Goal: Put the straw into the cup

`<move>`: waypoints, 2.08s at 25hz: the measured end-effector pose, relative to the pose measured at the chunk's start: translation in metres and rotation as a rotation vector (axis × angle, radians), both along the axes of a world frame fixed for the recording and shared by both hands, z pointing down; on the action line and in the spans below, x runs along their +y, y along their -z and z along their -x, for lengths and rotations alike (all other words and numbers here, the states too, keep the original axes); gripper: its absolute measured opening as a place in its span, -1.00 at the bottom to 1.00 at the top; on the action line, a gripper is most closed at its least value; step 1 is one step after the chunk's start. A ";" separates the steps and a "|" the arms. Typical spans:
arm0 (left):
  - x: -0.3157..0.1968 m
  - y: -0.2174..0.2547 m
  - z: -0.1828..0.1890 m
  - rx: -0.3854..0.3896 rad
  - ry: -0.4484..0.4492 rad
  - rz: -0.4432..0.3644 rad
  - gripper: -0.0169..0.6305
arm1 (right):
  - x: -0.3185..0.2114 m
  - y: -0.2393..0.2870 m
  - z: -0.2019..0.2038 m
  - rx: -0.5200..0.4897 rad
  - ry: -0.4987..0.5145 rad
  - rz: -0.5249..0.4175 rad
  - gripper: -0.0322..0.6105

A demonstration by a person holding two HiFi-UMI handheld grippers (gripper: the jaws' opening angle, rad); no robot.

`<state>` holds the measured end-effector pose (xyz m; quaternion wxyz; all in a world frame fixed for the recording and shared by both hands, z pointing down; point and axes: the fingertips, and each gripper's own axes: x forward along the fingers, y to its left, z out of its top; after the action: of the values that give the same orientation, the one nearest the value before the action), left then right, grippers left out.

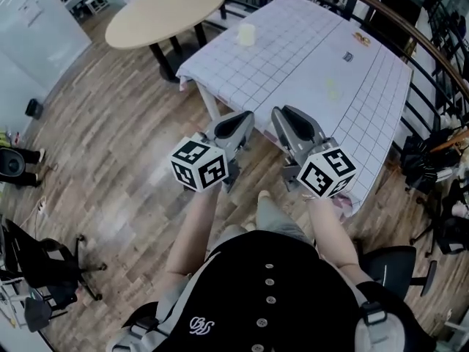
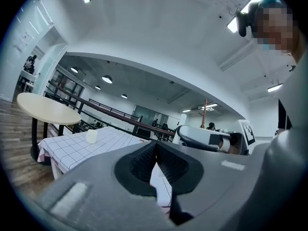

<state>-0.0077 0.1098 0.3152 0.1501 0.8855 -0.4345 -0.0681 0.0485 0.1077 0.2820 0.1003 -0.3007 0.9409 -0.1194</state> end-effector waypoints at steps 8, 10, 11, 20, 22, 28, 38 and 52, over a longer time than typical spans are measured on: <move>-0.075 -0.012 0.022 0.018 -0.004 0.020 -0.96 | -0.087 -0.004 0.032 -0.011 0.022 -0.005 -0.76; -0.100 -0.007 0.026 0.014 -0.012 0.014 -0.96 | -0.115 0.000 0.039 -0.013 0.035 -0.014 -0.76; -0.113 -0.004 0.030 0.012 -0.009 0.009 -0.96 | -0.128 0.003 0.043 -0.016 0.040 -0.021 -0.76; -0.212 -0.005 0.035 0.017 0.000 0.019 -0.96 | -0.229 0.006 0.047 -0.017 0.035 -0.020 -0.76; -0.230 -0.009 0.032 0.017 0.001 0.028 -0.96 | -0.245 0.001 0.047 -0.007 0.043 -0.013 -0.76; -0.260 -0.012 0.033 0.031 0.020 0.042 -0.96 | -0.271 -0.016 0.054 0.008 0.073 0.025 -0.76; -0.287 -0.032 0.043 0.051 0.022 0.085 -0.96 | -0.302 -0.033 0.053 0.022 0.032 0.067 -0.76; -0.374 -0.056 0.080 0.076 -0.086 0.125 -0.96 | -0.378 -0.058 0.072 0.064 -0.132 0.105 -0.76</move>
<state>-0.0875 -0.2641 0.3714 0.2244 0.8891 -0.3932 -0.0679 -0.0234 -0.2706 0.3395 0.0618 -0.3706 0.9142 -0.1519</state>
